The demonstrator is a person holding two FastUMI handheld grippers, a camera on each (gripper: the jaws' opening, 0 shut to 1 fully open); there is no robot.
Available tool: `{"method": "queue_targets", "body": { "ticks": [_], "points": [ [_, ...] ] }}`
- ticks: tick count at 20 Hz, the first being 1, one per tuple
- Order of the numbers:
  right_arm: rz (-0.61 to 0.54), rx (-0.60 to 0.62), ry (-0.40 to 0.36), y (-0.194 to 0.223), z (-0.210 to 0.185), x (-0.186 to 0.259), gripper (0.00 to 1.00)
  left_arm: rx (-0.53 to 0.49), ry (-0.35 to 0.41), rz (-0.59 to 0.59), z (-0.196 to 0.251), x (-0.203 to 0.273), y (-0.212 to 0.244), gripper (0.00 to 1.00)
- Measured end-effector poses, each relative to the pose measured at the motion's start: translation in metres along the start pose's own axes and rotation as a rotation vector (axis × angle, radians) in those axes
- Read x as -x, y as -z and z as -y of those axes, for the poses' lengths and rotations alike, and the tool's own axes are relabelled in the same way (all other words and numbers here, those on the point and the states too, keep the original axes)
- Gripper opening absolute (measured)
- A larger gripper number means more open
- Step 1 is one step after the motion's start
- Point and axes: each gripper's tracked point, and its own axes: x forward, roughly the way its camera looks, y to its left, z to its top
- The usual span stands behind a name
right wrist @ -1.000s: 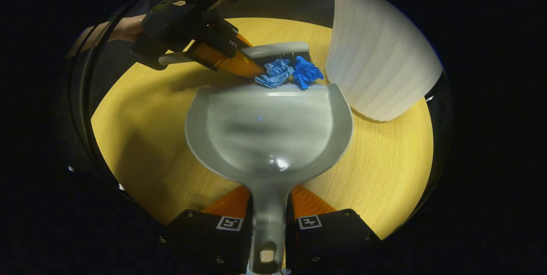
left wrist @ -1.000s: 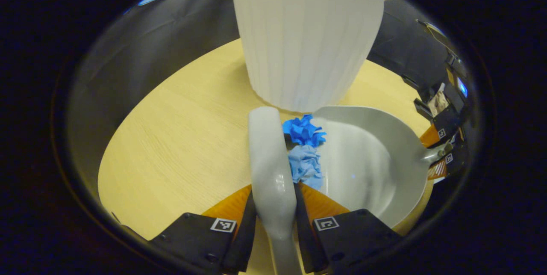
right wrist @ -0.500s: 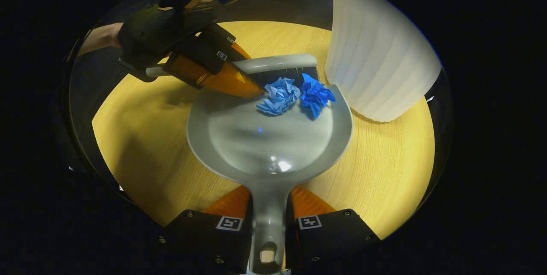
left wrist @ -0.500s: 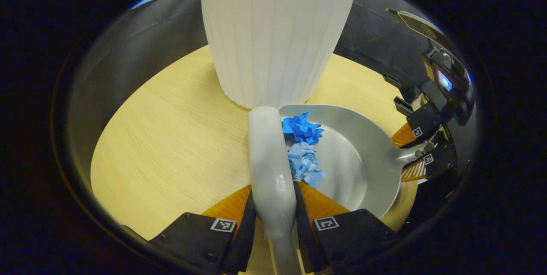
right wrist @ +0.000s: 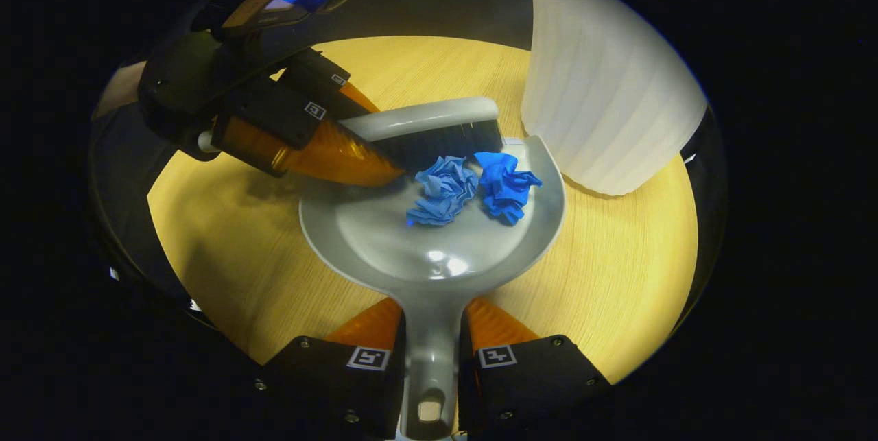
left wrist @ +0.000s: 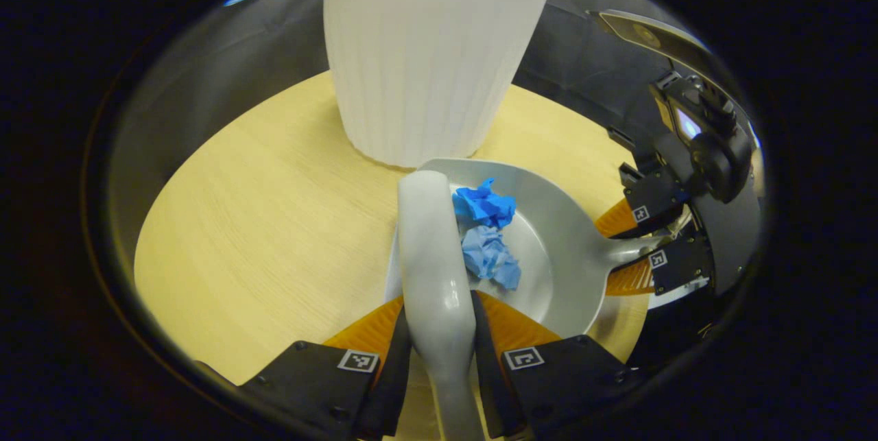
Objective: Pick up the small broom and dustpan from the desktop, sweep the trash into the dustpan with the broom, and then empty the trash into the garbage bin.
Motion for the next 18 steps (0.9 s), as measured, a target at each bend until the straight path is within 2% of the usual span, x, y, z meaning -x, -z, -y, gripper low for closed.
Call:
{"method": "queue_targets", "body": {
  "ticks": [5, 6, 7, 8, 9, 10, 18],
  "points": [
    [0.017, -0.025, 0.016, -0.002, 0.000, -0.001, 0.33, 0.062, -0.068, 0.043, -0.009, 0.013, -0.001, 0.52],
    [0.021, -0.029, 0.020, -0.002, 0.001, -0.001, 0.26, 0.072, -0.089, 0.054, -0.012, 0.017, -0.001, 0.52],
    [0.028, -0.034, 0.025, -0.003, 0.001, -0.001, 0.33, 0.081, -0.106, 0.062, -0.015, 0.021, 0.001, 0.52],
    [0.036, -0.057, 0.030, -0.005, 0.005, 0.002, 0.33, 0.093, -0.124, 0.069, -0.020, 0.028, 0.003, 0.54],
    [0.026, -0.071, 0.025, -0.004, 0.002, -0.003, 0.28, 0.107, -0.139, 0.074, -0.026, 0.035, 0.008, 0.52],
    [0.040, -0.080, 0.030, -0.008, 0.004, -0.001, 0.28, 0.125, -0.154, 0.082, -0.033, 0.043, 0.009, 0.49],
    [0.061, -0.104, 0.040, -0.012, -0.004, 0.011, 0.28, 0.268, -0.277, 0.131, -0.106, 0.130, 0.043, 0.52]
  ]
}}
